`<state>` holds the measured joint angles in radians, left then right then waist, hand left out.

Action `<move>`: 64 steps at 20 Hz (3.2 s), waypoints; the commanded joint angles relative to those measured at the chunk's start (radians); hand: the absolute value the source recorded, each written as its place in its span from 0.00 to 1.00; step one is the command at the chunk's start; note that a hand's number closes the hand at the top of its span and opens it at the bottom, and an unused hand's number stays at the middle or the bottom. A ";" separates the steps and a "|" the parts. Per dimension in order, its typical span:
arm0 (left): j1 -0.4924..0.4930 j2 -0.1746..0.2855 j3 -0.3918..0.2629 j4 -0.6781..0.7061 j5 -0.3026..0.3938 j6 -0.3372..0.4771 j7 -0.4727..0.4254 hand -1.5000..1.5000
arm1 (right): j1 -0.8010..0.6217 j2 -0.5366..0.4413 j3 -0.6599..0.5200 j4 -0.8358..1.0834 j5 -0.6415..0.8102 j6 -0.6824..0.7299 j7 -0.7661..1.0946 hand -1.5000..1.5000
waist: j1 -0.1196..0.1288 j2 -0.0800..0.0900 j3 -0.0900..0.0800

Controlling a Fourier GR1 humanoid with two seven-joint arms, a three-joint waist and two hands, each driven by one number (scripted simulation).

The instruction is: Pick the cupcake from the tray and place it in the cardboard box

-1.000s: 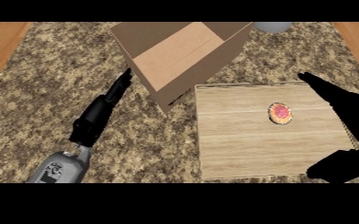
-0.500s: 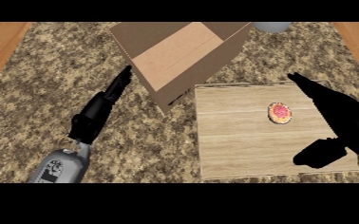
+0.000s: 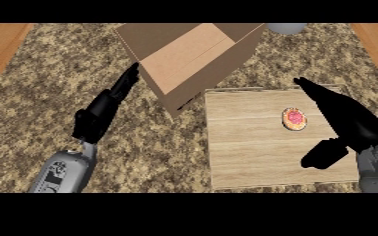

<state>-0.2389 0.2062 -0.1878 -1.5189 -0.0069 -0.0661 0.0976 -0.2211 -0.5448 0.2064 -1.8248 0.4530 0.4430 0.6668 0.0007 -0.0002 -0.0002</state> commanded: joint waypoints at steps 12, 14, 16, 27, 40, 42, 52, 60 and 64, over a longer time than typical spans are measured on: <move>0.086 -0.055 0.030 -0.039 -0.071 -0.051 -0.035 0.50 | -0.044 0.146 -0.031 0.209 0.186 0.048 -0.117 0.00 | 0.004 0.001 0.000; 0.060 -0.069 0.029 -0.078 -0.078 -0.050 0.024 0.50 | 0.008 0.174 -0.008 0.189 0.226 0.029 -0.118 0.00 | 0.002 0.000 0.000; 0.041 -0.120 0.000 -0.044 -0.122 -0.011 0.026 0.50 | 0.003 0.143 -0.050 0.126 0.218 0.092 -0.101 0.00 | -0.001 0.000 0.000; 0.056 -0.114 0.069 0.035 -0.120 -0.072 -0.080 0.50 | -0.026 0.149 -0.082 0.308 0.333 0.072 -0.287 1.00 | 0.000 0.001 0.000; 0.026 -0.092 0.088 -0.068 -0.103 -0.118 0.007 0.50 | -0.114 0.171 0.173 0.208 0.475 -0.057 -0.622 1.00 | 0.059 0.007 0.002; 0.012 -0.140 0.042 -0.042 -0.117 -0.106 0.015 0.50 | -0.133 0.205 0.315 0.189 0.504 -0.081 -0.742 1.00 | 0.079 0.016 0.003; 0.103 -0.109 0.077 -0.068 -0.133 -0.096 -0.017 0.50 | -0.170 0.186 0.196 0.033 0.421 -0.150 -0.942 1.00 | -0.005 -0.003 0.000; 0.064 -0.101 0.103 -0.030 -0.130 -0.105 -0.030 0.50 | -0.200 0.218 -0.028 -0.173 0.132 0.061 -0.885 1.00 | -0.007 -0.002 0.000; 0.070 -0.125 0.086 -0.061 -0.136 -0.094 0.007 0.50 | -0.264 0.225 -0.165 -0.257 0.007 0.181 -0.712 1.00 | -0.005 -0.004 0.000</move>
<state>-0.1771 0.0851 -0.0970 -1.5589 -0.1434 -0.1570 0.0901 -0.4347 -0.3384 0.1532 -2.0162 0.5796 0.5261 -0.1637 -0.0067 -0.0032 -0.0003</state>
